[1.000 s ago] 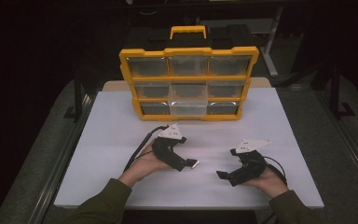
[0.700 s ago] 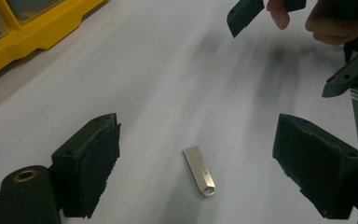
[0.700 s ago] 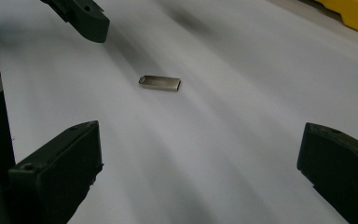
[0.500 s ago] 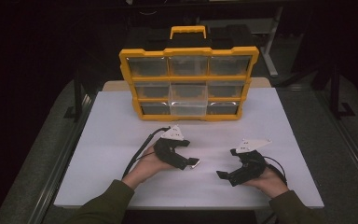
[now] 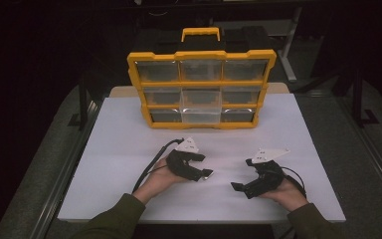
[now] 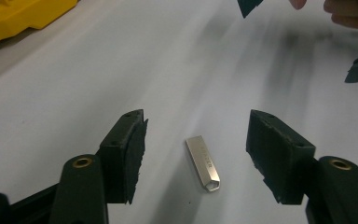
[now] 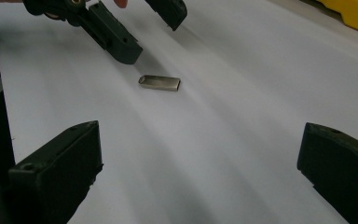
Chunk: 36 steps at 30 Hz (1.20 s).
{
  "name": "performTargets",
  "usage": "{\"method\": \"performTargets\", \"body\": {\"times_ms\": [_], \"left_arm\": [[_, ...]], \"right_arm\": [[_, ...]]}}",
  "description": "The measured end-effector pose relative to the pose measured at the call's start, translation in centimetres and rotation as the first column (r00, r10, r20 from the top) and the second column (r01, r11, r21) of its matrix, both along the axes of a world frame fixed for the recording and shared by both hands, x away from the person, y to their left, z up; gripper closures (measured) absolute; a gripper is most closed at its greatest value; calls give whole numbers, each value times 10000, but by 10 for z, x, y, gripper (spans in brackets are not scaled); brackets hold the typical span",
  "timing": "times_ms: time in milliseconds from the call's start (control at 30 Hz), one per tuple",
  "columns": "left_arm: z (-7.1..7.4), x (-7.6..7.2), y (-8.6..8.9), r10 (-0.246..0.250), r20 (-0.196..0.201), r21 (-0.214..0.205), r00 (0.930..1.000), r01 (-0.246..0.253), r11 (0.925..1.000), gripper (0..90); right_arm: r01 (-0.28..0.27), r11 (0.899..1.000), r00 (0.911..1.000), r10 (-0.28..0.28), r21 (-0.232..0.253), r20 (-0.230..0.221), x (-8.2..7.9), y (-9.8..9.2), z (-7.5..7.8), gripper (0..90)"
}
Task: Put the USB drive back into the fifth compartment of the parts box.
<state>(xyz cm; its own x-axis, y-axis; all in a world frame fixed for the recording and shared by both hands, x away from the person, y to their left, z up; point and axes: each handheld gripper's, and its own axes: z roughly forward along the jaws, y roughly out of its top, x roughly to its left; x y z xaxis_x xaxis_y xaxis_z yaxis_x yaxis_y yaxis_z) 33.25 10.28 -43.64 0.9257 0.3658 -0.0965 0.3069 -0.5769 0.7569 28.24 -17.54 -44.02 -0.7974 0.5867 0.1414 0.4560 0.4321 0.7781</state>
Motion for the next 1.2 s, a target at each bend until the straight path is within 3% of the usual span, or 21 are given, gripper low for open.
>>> {"method": "performTargets", "body": {"times_ms": [1000,1200], "left_arm": [[-17,-7,-13,-144,-10,682,9999,144,9976,696],[-19,-7,-14,-18,9,719,10000,18,9974,717]], "right_arm": [[-36,10000,10000,36,-7,-6,0,0,0,0],[-52,10000,10000,52,-3,-4,0,0,0,0]]}}
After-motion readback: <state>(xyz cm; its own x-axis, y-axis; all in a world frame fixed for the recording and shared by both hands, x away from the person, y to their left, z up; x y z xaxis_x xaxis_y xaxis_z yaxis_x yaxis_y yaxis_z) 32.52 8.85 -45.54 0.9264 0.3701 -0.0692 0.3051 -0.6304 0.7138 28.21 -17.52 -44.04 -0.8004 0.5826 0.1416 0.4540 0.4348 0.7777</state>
